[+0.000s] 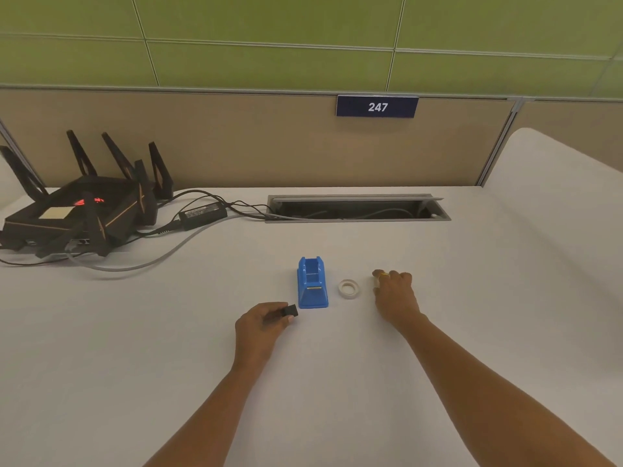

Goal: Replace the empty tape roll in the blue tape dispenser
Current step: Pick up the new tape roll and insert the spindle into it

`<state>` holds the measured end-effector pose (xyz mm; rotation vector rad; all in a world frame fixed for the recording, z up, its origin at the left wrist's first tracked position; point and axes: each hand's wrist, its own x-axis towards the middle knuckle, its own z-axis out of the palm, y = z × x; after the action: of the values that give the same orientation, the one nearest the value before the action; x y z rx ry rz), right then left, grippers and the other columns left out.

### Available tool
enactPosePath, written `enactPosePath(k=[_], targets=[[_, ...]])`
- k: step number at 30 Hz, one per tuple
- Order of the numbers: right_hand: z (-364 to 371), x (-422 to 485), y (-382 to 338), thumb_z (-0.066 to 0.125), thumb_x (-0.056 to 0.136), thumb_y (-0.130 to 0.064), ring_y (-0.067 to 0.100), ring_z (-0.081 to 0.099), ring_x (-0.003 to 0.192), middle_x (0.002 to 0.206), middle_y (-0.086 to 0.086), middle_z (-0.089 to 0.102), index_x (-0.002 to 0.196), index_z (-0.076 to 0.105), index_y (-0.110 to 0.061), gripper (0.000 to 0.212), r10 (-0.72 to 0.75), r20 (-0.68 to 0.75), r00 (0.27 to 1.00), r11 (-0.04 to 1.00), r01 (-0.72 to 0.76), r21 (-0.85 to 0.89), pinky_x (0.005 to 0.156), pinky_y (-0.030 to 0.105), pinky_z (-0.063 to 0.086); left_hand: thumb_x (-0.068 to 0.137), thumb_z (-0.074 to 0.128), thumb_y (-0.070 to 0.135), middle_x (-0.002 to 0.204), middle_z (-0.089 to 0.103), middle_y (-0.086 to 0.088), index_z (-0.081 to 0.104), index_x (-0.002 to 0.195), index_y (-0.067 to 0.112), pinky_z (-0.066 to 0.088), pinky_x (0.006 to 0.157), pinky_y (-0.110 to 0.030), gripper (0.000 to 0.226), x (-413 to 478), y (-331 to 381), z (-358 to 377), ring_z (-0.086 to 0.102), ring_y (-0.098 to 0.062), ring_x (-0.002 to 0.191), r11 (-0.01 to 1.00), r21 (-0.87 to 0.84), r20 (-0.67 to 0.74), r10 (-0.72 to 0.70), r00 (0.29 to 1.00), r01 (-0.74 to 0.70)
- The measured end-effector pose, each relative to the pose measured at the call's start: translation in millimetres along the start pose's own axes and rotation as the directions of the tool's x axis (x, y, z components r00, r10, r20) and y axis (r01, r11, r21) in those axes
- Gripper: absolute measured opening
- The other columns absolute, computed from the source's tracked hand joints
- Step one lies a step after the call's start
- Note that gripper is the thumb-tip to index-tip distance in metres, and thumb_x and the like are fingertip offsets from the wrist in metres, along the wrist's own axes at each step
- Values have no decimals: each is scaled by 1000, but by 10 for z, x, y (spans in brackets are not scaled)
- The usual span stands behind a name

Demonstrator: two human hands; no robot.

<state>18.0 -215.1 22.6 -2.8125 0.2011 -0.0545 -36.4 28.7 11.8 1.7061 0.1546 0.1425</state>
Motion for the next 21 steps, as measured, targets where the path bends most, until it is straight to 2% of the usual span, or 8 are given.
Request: enactPosePath(k=[4, 8, 11, 15, 18, 21], targets=[[-1, -184, -63, 49, 92, -22, 32, 36, 117, 123, 15, 49, 132, 41, -17, 41, 12, -23, 1000, 998, -11, 55, 93, 34, 39, 69, 74, 1, 87, 71, -6, 69, 86, 18, 50, 70, -7, 25, -46, -20, -6, 66, -14, 80, 999, -16, 16, 28, 999, -28], [14, -441, -177, 55, 89, -28, 32, 42, 114, 123, 14, 49, 133, 41, -22, 47, 57, -54, 997, 967, -42, 250, 93, 34, 38, 70, 73, 0, 89, 71, -8, 68, 88, 15, 49, 68, -4, 24, -131, -32, -10, 67, -15, 83, 998, -54, 30, 30, 999, -28], [21, -631, -293, 55, 88, -31, 31, 49, 108, 115, 14, 53, 133, 44, -25, 46, 66, -75, 995, 912, -30, 409, 90, 33, 39, 71, 71, -2, 88, 71, -7, 68, 89, 16, 49, 66, -3, 25, -230, -43, -26, 67, -12, 82, 994, -102, 43, 29, 999, -24], [32, -915, -457, 59, 87, -32, 16, 58, 89, 104, 4, 62, 117, 57, -29, 30, 3, 35, 999, 647, -29, 762, 78, 22, 45, 73, 70, -2, 89, 72, -7, 68, 90, 15, 50, 68, -6, 24, -367, -54, -52, 68, -11, 84, 991, -133, 57, 32, 998, -24], [88, -1096, -562, 59, 87, -27, 10, 60, 84, 99, -1, 63, 105, 58, -33, 19, -79, 110, 991, 452, -62, 890, 73, 20, 54, 72, 70, -2, 88, 72, -3, 69, 88, 17, 50, 68, -6, 25, -472, -49, -63, 69, -5, 79, 988, -151, 66, 35, 997, -25], [169, -1217, -650, 59, 88, -26, 13, 60, 83, 95, 1, 61, 106, 58, -25, 18, -115, 174, 978, 324, -129, 937, 71, 23, 54, 72, 70, -2, 84, 74, 7, 69, 84, 22, 50, 65, -6, 27, -571, -61, -69, 68, -1, 77, 986, -167, 83, 44, 996, -29]])
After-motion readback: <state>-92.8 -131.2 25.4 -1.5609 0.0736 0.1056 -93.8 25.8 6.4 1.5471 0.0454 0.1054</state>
